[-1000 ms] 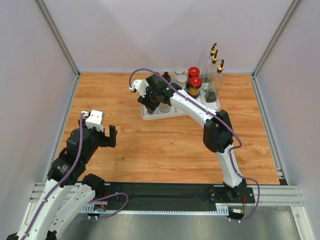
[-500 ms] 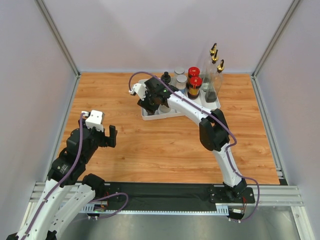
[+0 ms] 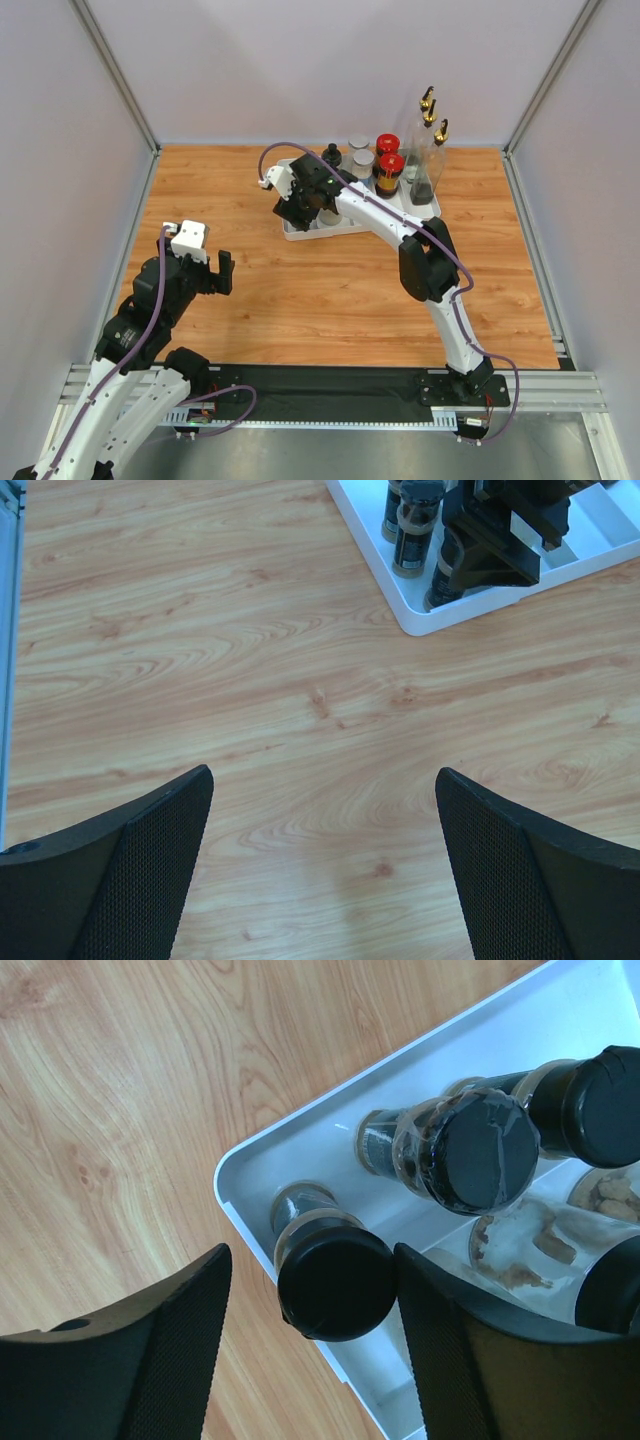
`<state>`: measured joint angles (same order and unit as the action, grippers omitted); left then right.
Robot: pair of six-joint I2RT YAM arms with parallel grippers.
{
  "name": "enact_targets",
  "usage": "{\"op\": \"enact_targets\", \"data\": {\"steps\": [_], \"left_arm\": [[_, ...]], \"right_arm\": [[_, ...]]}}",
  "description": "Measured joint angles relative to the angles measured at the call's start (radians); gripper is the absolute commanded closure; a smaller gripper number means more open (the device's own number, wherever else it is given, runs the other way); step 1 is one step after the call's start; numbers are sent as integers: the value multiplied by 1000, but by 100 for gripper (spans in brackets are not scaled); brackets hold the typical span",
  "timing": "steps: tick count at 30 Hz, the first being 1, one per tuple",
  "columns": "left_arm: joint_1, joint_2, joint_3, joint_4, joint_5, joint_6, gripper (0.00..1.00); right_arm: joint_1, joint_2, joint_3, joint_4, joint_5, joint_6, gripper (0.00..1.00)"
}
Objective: Organize the condiment bottles
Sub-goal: Place the bottle in the storage box, then reset both arms
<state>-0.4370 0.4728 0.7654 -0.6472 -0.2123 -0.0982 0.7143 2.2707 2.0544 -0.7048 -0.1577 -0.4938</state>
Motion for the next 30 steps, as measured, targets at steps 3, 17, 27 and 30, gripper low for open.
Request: {"op": "enact_targets", "data": {"steps": [3,17,27,30], "left_arm": [[0,0,0,0,0,0,0],[0,0,0,0,0,0,0],[0,0,0,0,-6,0,0],[0,0,0,0,-8,0,0]], "right_arm": [[0,0,0,0,0,0,24],[-3,-74,-1,0,18,-13,0],[-3,-415,-210,72,21,-19,0],[-3,-565,-354,108,33,-19,0]]}}
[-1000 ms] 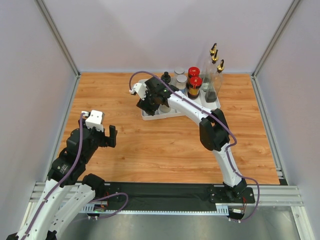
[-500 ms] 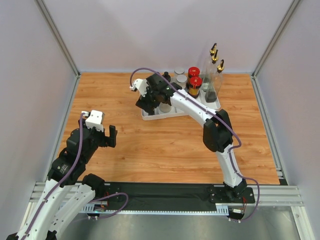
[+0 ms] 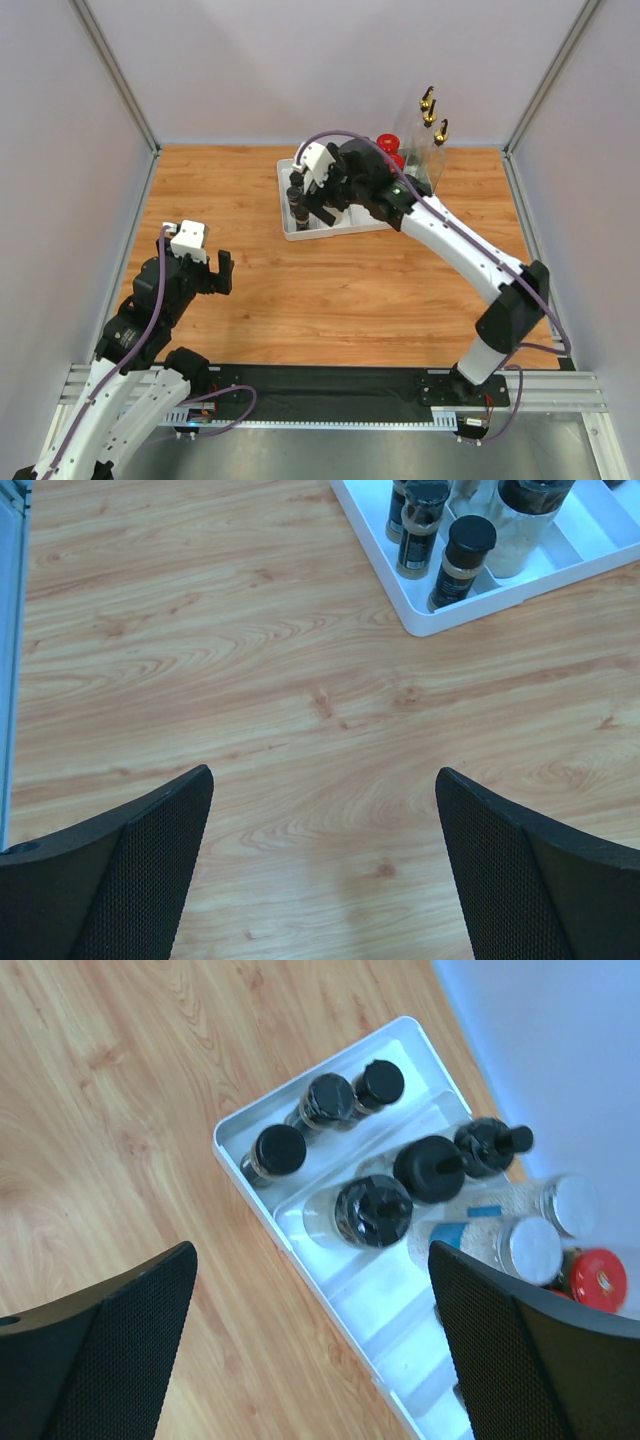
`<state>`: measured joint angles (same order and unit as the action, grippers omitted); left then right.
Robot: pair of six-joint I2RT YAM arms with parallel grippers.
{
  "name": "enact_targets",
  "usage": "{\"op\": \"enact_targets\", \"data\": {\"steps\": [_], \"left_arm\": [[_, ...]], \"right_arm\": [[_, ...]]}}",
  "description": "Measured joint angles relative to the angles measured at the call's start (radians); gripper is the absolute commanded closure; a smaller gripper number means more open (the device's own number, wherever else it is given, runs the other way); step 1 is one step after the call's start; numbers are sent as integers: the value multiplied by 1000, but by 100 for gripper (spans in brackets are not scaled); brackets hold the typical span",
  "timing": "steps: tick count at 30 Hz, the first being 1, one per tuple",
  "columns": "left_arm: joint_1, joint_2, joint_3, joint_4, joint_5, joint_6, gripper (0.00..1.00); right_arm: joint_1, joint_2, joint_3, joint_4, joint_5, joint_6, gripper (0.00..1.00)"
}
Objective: Organize the condiment bottles
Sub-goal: Reset both arms
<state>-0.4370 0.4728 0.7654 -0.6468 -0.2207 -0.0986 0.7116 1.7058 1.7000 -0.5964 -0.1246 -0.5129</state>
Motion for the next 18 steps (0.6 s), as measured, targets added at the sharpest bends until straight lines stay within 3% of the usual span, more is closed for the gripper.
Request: {"op": "enact_targets", "data": {"steps": [7,18], "left_arm": [[0,0,0,0,-10,0,0],[0,12,-2,0,-18,0,0]], "right_arm": [[-25,-279,-260,103,30,11,0],[-168,-634,-584,150,51,64,0]]}}
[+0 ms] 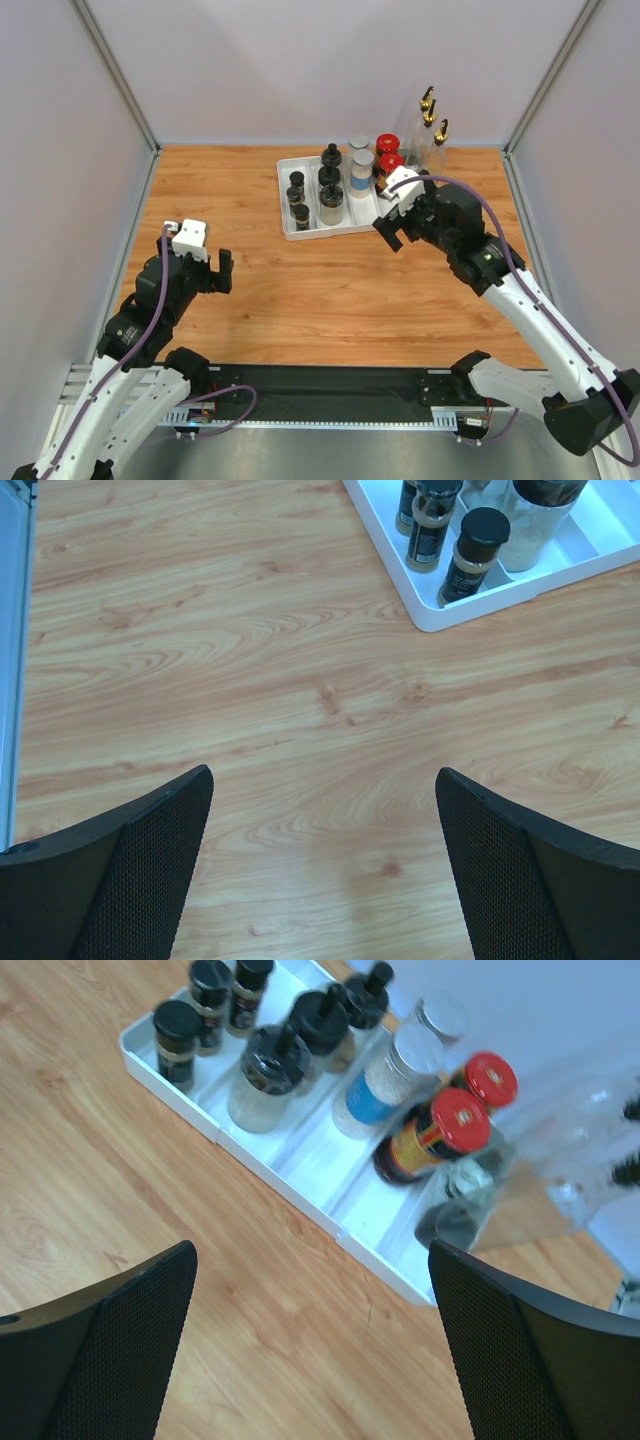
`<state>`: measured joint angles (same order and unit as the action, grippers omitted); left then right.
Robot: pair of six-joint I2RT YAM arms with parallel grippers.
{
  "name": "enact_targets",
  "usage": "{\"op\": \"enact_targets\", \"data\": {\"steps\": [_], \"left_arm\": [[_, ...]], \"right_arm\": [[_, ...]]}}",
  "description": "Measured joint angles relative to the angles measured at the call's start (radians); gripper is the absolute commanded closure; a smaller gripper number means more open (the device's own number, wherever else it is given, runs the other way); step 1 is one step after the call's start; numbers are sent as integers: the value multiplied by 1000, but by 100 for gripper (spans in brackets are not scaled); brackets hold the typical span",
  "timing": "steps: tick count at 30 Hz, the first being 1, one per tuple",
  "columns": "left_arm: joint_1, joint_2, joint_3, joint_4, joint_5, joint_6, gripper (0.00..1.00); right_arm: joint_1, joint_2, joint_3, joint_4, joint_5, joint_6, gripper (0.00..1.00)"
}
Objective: Organize the condiment bottles
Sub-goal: Reset both arms
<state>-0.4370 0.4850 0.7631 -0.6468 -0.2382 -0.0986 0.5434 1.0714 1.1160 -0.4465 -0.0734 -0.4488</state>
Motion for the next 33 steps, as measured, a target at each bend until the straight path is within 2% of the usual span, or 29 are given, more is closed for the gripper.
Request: {"op": "enact_targets", "data": {"steps": [4,10,19,27,33], "left_arm": [[0,11,-3,0,0,0,0],[0,25,-9,15,0,-5,0],[0,85,-9,49,0,-8,0],[1,199,30,114,-15,-7,0],[31,285,73,151,-18,-6,0]], "right_arm": [[-83,-107,-109,5,21,40,0],[-170,-229,-252,53,151,120,0],[-227,-253,-294,122,305,205,0],[-436,-206,-298,126,269,299,0],[-524,-204,-298,122,219,346,0]]}}
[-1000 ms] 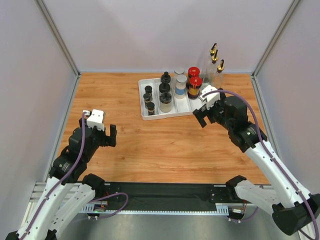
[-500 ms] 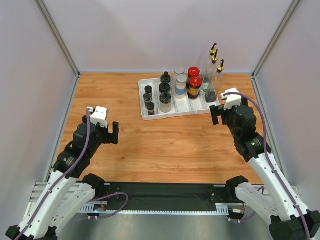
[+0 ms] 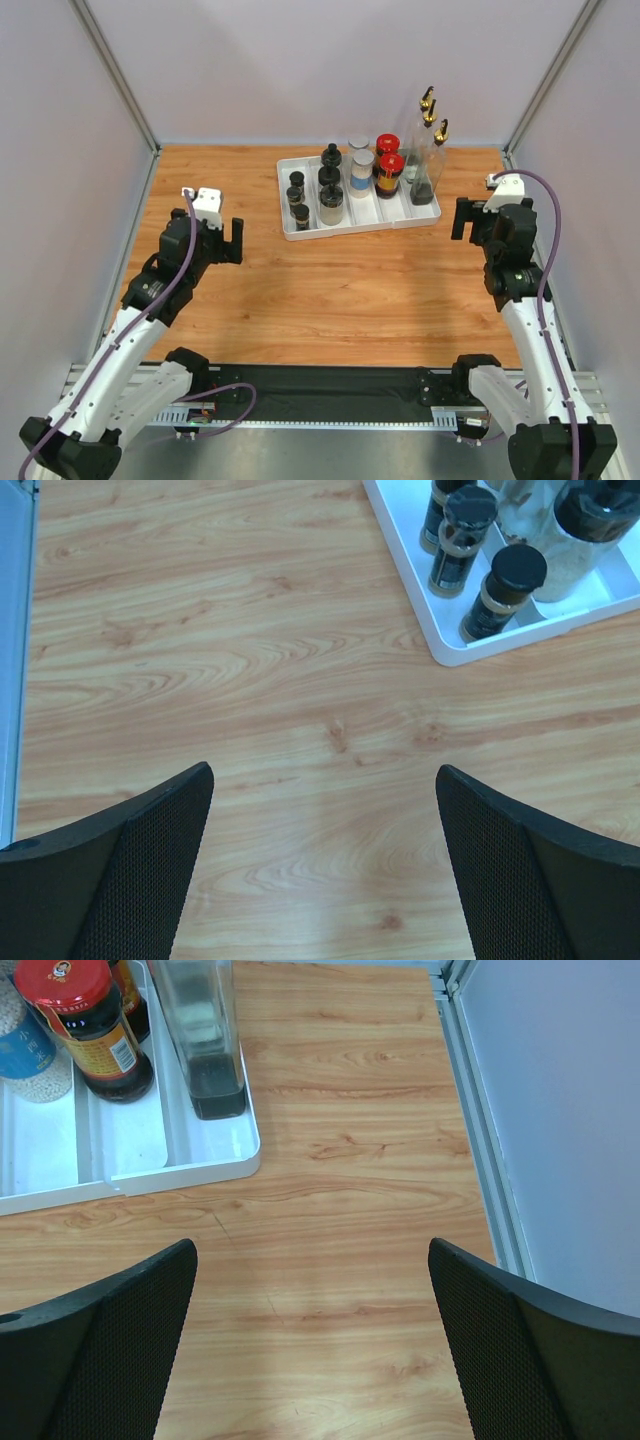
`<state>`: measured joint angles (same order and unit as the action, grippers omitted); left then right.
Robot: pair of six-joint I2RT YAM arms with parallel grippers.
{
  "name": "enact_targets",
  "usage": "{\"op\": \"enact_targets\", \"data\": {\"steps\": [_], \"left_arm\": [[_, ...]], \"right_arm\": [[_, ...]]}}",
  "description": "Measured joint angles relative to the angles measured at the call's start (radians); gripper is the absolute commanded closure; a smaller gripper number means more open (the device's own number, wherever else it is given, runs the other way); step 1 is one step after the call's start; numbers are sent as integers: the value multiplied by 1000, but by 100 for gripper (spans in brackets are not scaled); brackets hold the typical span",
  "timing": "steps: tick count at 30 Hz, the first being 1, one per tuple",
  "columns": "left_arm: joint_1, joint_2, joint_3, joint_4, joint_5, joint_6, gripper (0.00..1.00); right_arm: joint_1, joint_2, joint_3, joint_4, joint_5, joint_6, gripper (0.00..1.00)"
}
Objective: Organize the condiment bottles
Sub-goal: Reset both arms
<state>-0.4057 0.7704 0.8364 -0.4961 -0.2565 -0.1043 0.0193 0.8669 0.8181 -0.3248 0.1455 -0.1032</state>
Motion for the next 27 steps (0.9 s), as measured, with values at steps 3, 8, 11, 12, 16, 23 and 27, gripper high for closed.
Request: {"op": "enact_targets", "data": {"steps": [3,8,11,12,16,23,27], "left_arm": [[29,19,17,14,1,1,0],[94,32,27,26,16,2,0],[126,38,27,26,26,0,0],[133,39,27,27,31,0,0],[154,40,27,30,42,-1,0],[160,33,16,37,53,0,0],[160,22,9,37,58,2,0]], "right_arm": [[-10,0,0,0,-18,13,0],[-47,-1,0,-1,-34,31,0],[-53,-2,0,-1,-42,39,0],[-54,-3,0,-1,-44,41,0],[-55,-3,0,-1,-50,56,0],[-55,-3,0,-2,-50,100,0],[-55,-2,0,-3,-46,123,0]]}}
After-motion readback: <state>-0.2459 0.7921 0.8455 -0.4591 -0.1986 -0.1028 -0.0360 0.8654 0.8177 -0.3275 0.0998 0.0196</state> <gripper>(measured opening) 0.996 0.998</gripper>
